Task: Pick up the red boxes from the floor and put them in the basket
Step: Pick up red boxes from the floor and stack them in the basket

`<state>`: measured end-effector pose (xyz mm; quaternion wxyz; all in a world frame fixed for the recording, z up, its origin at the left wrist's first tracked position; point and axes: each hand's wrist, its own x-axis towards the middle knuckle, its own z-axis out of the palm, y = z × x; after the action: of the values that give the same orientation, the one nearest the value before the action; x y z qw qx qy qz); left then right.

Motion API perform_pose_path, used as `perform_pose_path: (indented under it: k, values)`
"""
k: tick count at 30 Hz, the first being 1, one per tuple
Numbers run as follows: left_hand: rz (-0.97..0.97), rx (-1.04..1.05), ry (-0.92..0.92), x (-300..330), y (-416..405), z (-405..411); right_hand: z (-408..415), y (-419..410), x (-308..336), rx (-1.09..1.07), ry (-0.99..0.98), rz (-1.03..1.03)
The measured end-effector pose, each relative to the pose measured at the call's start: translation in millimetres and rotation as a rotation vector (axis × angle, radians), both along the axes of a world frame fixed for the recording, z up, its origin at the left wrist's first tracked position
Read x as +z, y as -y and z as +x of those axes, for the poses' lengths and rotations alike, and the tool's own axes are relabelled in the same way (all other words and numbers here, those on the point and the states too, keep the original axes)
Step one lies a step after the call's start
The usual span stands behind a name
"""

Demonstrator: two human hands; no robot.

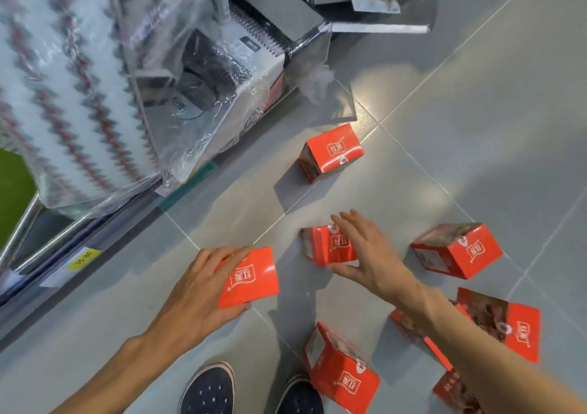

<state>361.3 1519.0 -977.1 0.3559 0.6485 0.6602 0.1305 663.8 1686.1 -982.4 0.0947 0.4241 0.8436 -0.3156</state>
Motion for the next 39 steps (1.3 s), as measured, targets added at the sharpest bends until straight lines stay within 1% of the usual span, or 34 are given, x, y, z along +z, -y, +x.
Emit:
perform_pose_path:
  k: [3, 7, 11, 14, 17, 21, 23, 25, 29, 32, 35, 37, 39]
  values:
    - [0.01, 0.034, -0.001, -12, 8, -8, 4, -9, -37, 0.063, 0.063, 0.005]
    - [0.029, 0.049, -0.034, -32, 20, -13, 10, -13, -65, 0.157, 0.039, 0.06]
    - [0.003, 0.101, -0.026, -31, 28, -14, 8, -13, -53, 0.106, 0.022, 0.088]
    - [-0.007, 0.135, -0.012, -2, 25, -15, 3, -15, -14, 0.07, 0.0, 0.11]
    - [0.02, 0.136, 0.004, 52, 13, -22, -11, -22, 57, 0.029, -0.052, 0.134]
    - [0.103, 0.133, 0.001, 162, -11, -38, -34, -33, 190, -0.066, -0.159, 0.127]
    - [0.168, 0.149, -0.01, 229, -19, -48, -45, -36, 262, -0.047, -0.211, 0.146]
    - [0.224, 0.214, -0.02, 302, -26, -58, -59, -41, 338, -0.021, -0.232, 0.179]
    - [0.314, 0.302, -0.073, 444, -20, -75, -83, -37, 488, 0.014, -0.306, 0.267]
    - [0.38, 0.33, -0.114, 546, -1, -85, -103, -23, 591, 0.074, -0.347, 0.336]
    - [0.455, 0.394, -0.154, 633, 34, -90, -122, -3, 675, 0.146, -0.392, 0.373]
    - [0.475, 0.456, -0.213, 682, 67, -91, -140, 18, 719, 0.215, -0.434, 0.4]
    - [0.489, 0.515, -0.258, 718, 102, -90, -156, 40, 752, 0.282, -0.46, 0.419]
